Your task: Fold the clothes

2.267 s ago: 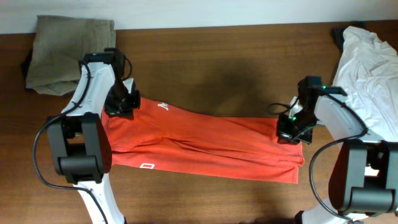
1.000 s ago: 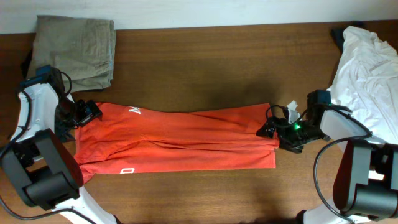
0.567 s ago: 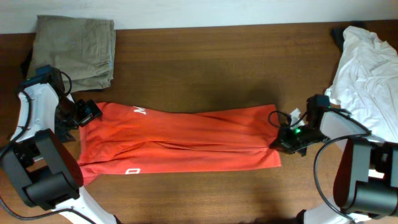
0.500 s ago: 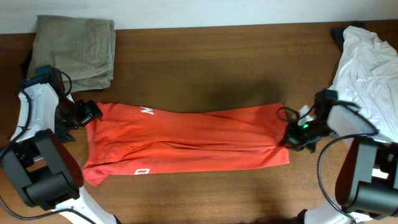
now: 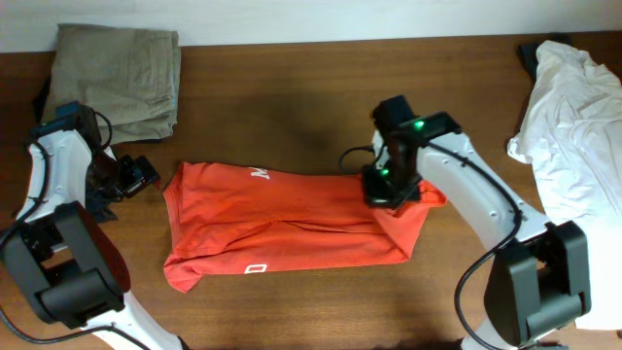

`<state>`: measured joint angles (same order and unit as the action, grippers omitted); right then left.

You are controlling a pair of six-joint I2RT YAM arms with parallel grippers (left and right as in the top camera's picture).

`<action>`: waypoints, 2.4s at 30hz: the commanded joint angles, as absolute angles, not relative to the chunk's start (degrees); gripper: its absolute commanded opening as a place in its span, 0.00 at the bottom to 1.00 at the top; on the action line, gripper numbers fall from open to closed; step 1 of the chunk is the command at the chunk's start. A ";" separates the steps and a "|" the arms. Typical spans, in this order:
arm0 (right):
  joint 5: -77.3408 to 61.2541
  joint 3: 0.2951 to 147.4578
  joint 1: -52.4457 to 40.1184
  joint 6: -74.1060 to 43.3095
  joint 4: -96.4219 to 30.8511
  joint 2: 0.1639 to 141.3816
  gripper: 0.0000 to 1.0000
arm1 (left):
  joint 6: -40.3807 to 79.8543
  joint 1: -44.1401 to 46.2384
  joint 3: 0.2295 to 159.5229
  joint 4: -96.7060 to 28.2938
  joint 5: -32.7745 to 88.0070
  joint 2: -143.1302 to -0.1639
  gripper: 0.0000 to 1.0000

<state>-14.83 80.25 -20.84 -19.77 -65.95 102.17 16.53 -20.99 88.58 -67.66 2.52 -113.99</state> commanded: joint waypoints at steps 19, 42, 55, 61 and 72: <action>-7.73 100.16 -30.55 -16.80 -80.44 110.34 0.68 | 16.71 -21.15 89.08 -67.70 2.15 -113.23 0.99; -33.95 82.83 -11.88 -11.16 -58.50 110.96 0.06 | 16.71 -21.15 89.08 -67.68 2.15 -113.23 0.99; -27.64 85.23 -23.33 -14.83 -53.56 110.93 0.08 | 16.71 -21.15 89.08 -67.75 2.17 -113.23 0.99; -13.21 93.10 -24.25 -12.62 -68.55 111.15 0.61 | 16.71 -21.15 89.08 -67.68 2.15 -113.23 0.99; -10.59 88.75 -27.75 -12.93 -64.34 120.95 0.48 | 16.71 -21.15 89.08 -67.31 2.15 -113.23 0.99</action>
<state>-13.67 89.01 -27.33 -13.08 -64.42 118.21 16.53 -20.99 88.60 -67.42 2.52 -113.99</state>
